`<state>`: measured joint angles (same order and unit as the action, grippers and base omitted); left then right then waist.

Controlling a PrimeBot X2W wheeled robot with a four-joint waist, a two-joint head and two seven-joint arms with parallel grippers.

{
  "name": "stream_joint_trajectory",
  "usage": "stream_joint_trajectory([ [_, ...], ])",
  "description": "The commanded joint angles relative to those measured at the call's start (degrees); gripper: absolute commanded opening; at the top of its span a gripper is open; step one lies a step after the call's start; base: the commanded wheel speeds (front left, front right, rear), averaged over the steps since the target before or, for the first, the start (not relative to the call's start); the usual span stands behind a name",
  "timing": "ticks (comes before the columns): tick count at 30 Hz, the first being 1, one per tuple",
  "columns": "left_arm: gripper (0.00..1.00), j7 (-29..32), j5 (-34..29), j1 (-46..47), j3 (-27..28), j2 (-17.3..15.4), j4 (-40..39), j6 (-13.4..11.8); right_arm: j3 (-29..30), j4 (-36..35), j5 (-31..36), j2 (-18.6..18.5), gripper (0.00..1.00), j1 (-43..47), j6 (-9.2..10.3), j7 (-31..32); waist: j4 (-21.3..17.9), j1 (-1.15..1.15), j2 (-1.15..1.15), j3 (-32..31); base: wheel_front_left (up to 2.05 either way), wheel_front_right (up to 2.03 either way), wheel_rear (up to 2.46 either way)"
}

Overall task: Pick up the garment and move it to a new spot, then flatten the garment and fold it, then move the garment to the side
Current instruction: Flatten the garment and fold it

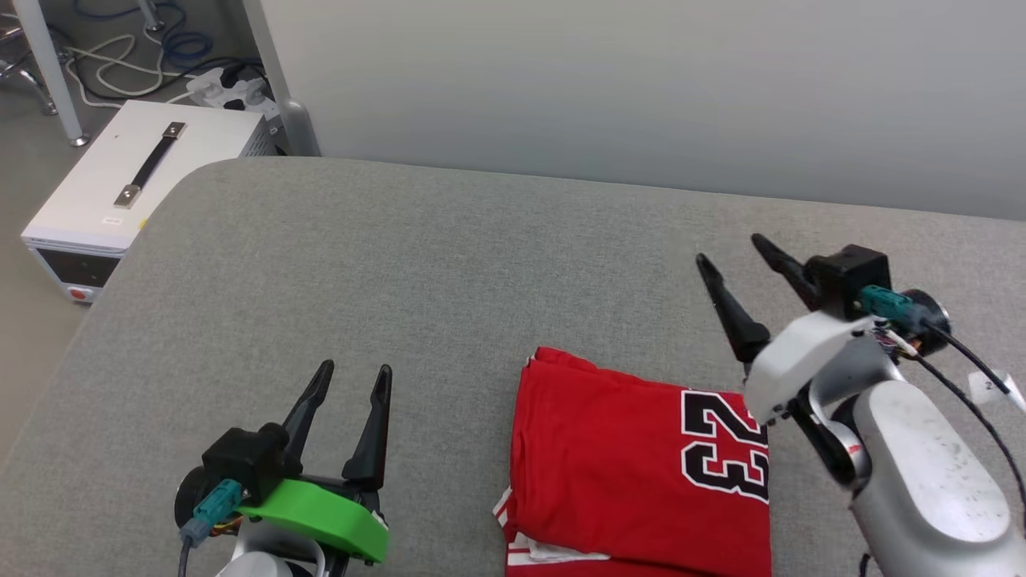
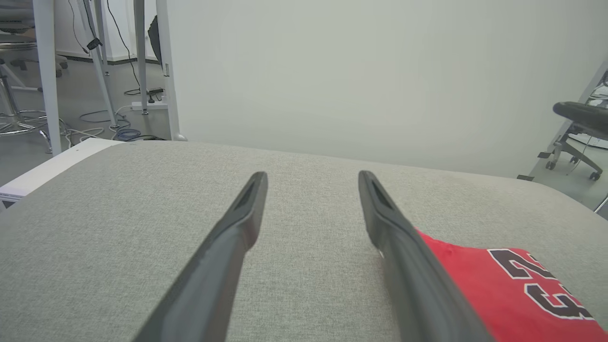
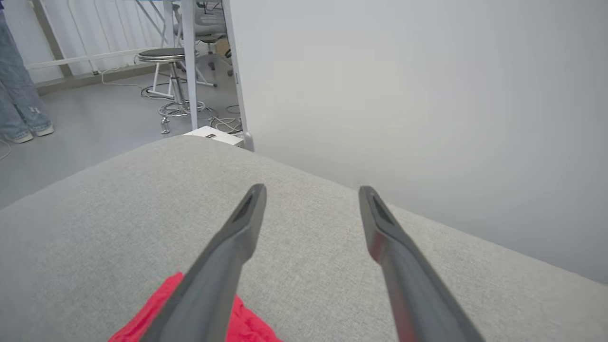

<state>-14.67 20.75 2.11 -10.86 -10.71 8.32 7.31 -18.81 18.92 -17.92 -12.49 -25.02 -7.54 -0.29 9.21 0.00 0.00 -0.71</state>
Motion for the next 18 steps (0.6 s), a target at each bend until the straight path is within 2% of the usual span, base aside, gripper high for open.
stream_joint_trajectory([
  [1,1.00,-0.33,0.49,-0.77,0.08,0.49,-0.40,0.18,1.48,-1.97,2.41,-1.19,1.00,2.50,0.05,-0.63,-0.82,0.00,0.00,0.40,0.00,0.00,0.00],
  [6,1.00,-0.33,-0.03,-0.94,0.04,1.12,-1.60,0.18,9.14,-10.11,6.91,-2.09,1.00,10.24,0.05,-1.68,-1.73,0.00,0.00,1.00,0.00,0.00,0.00],
  [12,1.00,-0.33,-0.42,-1.97,0.78,1.82,-3.41,0.18,18.89,-18.99,7.58,2.72,1.00,19.30,0.05,-2.99,-2.96,0.00,0.00,1.89,0.00,0.00,0.00],
  [18,1.00,-0.33,-2.09,-2.41,1.62,2.14,-5.16,0.18,22.16,-21.69,8.75,6.07,1.00,25.95,0.05,-5.66,-3.46,0.00,0.00,2.67,0.00,0.00,0.00],
])
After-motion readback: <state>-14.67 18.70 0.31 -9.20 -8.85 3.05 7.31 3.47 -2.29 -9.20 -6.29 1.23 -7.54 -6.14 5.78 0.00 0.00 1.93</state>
